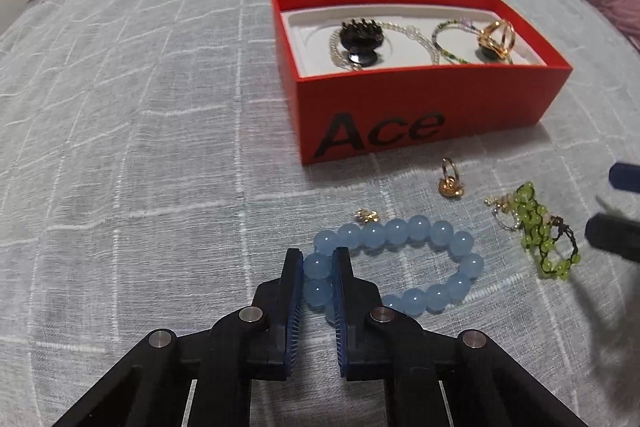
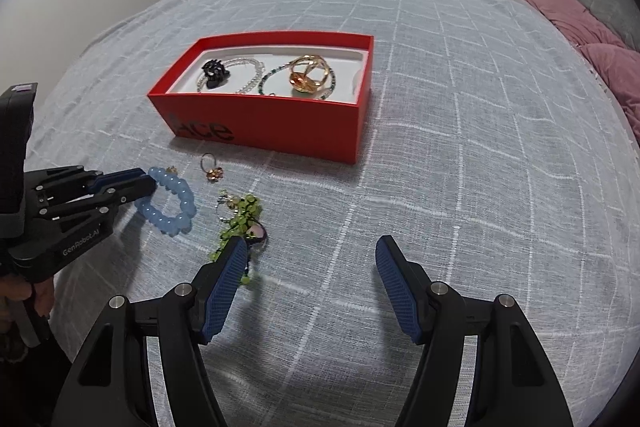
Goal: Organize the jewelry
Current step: 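Grasp the light-blue beaded bracelet with the left tool while the right grasps the green charm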
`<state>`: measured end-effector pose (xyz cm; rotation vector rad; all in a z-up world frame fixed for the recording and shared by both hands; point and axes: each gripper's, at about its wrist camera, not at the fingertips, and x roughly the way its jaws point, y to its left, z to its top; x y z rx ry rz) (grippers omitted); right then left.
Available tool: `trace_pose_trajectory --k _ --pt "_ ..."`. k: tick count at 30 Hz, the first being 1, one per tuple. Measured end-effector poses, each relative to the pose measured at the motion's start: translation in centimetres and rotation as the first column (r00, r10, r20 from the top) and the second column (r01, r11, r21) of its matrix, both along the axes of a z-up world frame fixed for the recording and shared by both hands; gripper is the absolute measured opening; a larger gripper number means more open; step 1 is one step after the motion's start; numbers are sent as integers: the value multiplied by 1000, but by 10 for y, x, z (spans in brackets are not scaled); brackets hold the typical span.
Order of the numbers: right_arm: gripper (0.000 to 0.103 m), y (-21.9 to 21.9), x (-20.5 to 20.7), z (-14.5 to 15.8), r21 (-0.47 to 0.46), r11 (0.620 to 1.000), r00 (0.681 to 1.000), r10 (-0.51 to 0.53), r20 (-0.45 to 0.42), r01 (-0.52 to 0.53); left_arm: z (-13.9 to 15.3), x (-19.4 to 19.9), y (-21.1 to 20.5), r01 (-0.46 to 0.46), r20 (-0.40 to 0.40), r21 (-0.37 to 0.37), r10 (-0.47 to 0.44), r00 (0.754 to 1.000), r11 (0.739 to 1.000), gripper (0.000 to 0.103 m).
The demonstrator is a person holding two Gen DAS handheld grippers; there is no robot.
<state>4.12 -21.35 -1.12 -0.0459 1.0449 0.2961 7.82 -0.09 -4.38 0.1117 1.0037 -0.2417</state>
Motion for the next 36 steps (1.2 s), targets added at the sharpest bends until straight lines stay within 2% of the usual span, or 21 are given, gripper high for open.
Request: trace_pose_trajectory --k 5,13,15,17,19,21,22,23,29,36 --pt "70 11 -1 -4 0 999 999 37 -29 -37 4 -2 6 -9 7 -16 9 1000 1000 9" --pt "68 15 2 -20 12 999 995 41 -92 -40 5 -5 5 -7 13 -22 7 1000 1000 9" --pt "60 18 1 -21 0 999 995 49 -85 -49 6 -5 6 -7 15 -24 7 1000 1000 9" --pt "45 22 1 -21 2 998 995 62 -84 -62 6 -5 6 -7 16 -26 8 1000 1000 9" --pt "37 26 1 -22 -14 997 994 69 -83 -70 6 -6 6 -7 18 -27 7 1000 1000 9" --pt "26 28 0 -22 -28 996 994 80 -79 -82 7 -7 6 -6 21 -29 6 1000 1000 9" --pt "14 28 0 -21 -29 996 993 86 -78 -89 7 -7 6 -5 22 -30 6 1000 1000 9" --pt "11 28 0 -21 -27 996 993 88 -79 -90 8 -7 6 -4 24 -32 5 1000 999 9" --pt "5 26 -5 -12 -29 995 994 95 -53 -96 13 -10 8 4 40 -43 -2 999 999 9" --pt "5 22 -7 1 -17 996 996 91 -16 -92 21 -15 12 9 58 -60 -6 998 998 9"
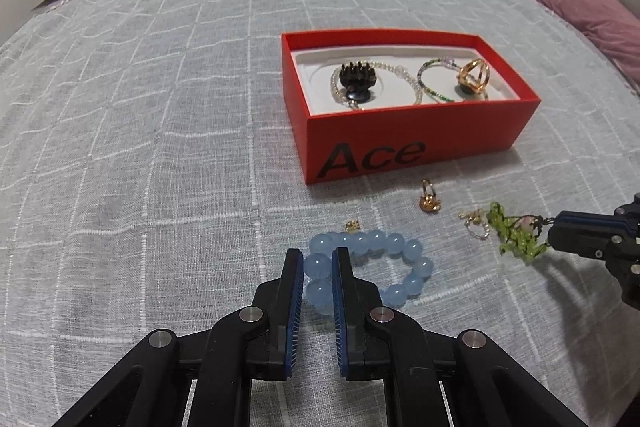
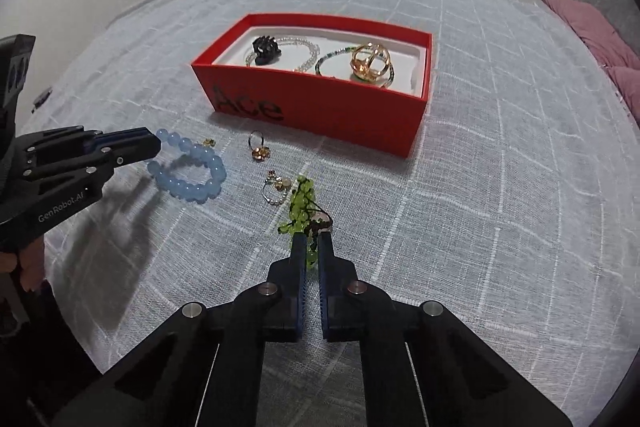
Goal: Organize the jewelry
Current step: 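Grasp the light-blue beaded bracelet with the left tool while the right grasps the green charm, then carry the blue bracelet and green charm into the red box and open both tools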
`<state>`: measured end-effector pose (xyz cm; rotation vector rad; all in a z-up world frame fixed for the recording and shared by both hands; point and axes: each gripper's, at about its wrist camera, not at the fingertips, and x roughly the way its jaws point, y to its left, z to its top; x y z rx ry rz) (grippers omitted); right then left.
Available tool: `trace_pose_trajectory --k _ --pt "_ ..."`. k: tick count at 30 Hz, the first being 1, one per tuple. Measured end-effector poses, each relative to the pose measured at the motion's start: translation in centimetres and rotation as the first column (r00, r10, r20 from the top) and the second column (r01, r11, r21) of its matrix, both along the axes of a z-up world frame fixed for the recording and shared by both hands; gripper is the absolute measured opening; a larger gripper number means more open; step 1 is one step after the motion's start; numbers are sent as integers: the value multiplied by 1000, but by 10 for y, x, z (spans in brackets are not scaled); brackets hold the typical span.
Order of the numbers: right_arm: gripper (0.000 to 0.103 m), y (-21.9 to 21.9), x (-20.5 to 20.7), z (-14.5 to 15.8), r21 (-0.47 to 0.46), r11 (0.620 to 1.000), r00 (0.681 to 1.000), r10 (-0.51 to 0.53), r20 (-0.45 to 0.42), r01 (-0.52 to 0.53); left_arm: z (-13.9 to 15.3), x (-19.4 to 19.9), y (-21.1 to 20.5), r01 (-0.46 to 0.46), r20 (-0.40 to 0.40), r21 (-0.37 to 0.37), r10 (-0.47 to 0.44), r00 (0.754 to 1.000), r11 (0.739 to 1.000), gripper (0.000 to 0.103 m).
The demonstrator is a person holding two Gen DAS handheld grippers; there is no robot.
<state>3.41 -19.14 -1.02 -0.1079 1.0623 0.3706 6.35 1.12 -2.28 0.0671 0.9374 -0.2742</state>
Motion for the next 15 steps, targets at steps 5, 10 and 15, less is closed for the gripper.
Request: trace_pose_trajectory --k 5,10,15 --pt "5 0 0 12 35 999 1000 -2 27 1 12 -3 2 4 23 -22 -3 1000 1000 9" --pt "5 -8 -2 27 69 998 998 -11 60 7 25 -5 2 10 49 -40 -9 999 999 9" --pt "5 -11 -1 40 95 995 996 -23 91 14 36 -5 -1 18 69 -54 -15 998 998 9"
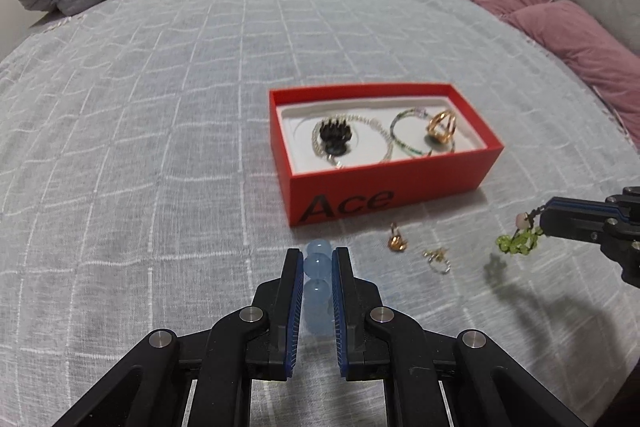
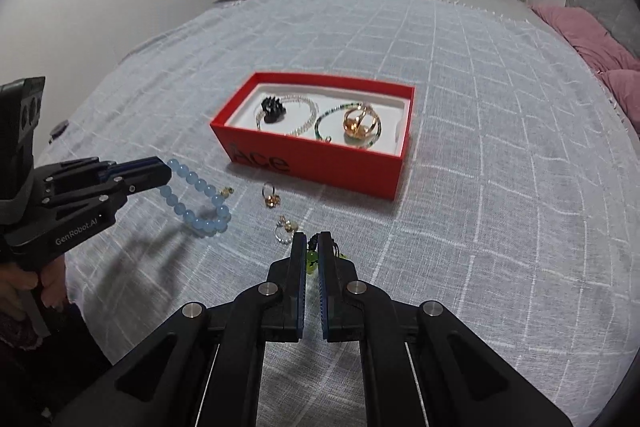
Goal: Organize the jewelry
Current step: 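Carry the blue bracelet and green charm into the red box and open both tools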
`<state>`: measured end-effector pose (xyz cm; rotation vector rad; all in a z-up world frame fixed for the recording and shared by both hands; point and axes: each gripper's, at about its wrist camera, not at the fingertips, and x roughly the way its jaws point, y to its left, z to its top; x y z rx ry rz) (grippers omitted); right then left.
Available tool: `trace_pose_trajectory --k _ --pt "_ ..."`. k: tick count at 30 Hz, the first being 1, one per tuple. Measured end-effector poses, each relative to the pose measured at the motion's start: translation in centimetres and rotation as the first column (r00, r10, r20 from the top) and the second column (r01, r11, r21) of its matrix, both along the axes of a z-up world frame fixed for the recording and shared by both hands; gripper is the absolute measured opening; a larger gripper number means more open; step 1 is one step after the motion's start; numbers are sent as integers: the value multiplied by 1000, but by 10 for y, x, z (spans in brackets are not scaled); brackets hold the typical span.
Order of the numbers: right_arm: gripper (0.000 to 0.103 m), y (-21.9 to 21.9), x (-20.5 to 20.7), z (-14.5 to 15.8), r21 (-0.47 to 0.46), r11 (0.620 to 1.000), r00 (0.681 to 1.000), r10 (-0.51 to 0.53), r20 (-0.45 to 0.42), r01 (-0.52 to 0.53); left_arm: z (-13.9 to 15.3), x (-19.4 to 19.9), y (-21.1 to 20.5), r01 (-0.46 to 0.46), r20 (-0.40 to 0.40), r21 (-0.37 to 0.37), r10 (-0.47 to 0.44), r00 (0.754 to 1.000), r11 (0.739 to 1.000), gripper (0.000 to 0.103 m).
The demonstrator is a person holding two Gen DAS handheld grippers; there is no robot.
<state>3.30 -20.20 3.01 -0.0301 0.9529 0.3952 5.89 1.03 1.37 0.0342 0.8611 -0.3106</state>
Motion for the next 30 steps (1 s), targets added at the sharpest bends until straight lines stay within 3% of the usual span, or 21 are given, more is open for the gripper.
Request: trace_pose_trajectory --k 10,19,30 --pt "5 -4 14 27 52 998 997 -27 67 24 32 15 -4 -7 60 -86 12 998 996 9" --pt "5 3 34 45 93 995 991 -37 130 25 47 34 -20 53 104 -145 -38 994 988 9" --pt "5 2 58 50 148 988 984 -56 169 31 39 67 -39 112 109 -295 -83 991 949 9"
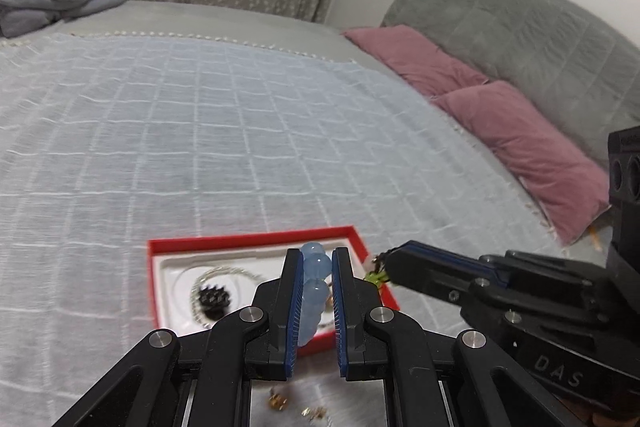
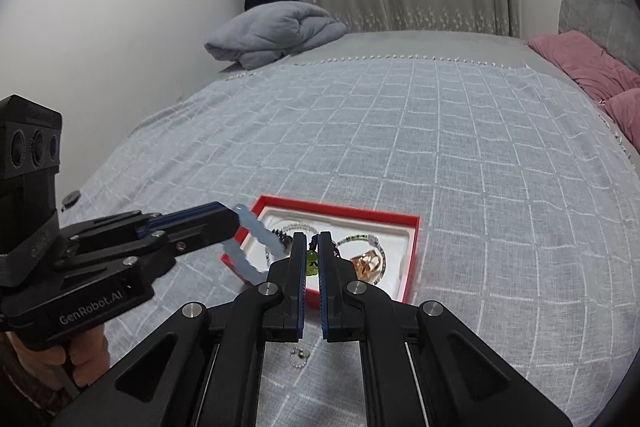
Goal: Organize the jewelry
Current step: 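Carry the blue bracelet and green charm into the red box and open both tools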
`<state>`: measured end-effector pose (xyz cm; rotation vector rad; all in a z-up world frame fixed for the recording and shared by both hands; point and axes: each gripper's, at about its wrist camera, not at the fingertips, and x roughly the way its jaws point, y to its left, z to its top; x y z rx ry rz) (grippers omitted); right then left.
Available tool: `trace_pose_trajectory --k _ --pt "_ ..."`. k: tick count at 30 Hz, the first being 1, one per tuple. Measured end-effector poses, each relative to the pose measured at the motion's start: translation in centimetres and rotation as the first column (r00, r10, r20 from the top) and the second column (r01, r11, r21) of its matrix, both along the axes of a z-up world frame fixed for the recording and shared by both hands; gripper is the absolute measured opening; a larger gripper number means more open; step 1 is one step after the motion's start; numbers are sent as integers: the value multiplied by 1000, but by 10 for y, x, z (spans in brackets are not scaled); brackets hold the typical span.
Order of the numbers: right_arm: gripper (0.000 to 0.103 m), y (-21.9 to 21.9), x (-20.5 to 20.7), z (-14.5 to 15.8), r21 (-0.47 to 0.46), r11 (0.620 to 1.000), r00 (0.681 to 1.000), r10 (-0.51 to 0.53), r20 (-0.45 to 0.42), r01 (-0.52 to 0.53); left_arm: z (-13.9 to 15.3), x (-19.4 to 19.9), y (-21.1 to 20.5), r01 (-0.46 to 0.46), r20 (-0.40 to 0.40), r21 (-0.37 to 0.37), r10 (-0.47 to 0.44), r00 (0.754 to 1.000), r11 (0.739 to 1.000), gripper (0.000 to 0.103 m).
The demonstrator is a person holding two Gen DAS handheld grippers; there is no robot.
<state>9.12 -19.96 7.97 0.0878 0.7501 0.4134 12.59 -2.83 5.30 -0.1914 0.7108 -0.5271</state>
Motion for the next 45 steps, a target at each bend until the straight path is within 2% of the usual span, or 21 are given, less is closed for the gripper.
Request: trace_pose_trajectory --k 3,10,15,19,25,29,36,37,39,41,45 --pt "5 0 6 -3 -1 1000 1000 -4 -3 4 -15 11 0 -12 -32 14 12 999 1000 9" --pt "5 8 20 -16 -12 1000 1000 14 -26 -15 -47 19 12 -60 -118 114 73 990 992 9" --pt "5 23 30 -23 9 999 998 50 -36 -50 -58 20 20 -81 -141 166 105 984 983 9" --pt "5 33 36 -31 33 996 995 88 -48 -86 -61 20 22 -86 -151 175 113 982 981 10" --pt "5 31 54 -50 -62 998 998 12 -62 -16 -61 19 19 -81 -138 203 110 984 976 10" --pt "5 23 64 -55 -89 996 998 -33 -53 28 -60 19 20 -85 -133 216 116 984 973 11" --pt "7 17 73 -59 -135 987 995 -91 -45 84 -55 14 18 -84 -110 234 113 988 968 29" --pt "8 15 73 -58 -134 987 994 -98 -53 90 -54 13 18 -83 -106 239 111 988 967 30" --pt "20 12 71 -55 -118 989 994 -98 -54 91 -52 11 17 -79 -101 243 106 989 967 35" --pt "42 8 66 -49 -96 991 994 -96 -44 91 -51 7 16 -74 -99 249 101 990 966 36" --pt "45 6 50 -39 -103 992 996 -81 -31 78 -49 -1 16 -64 -89 259 90 992 964 41"
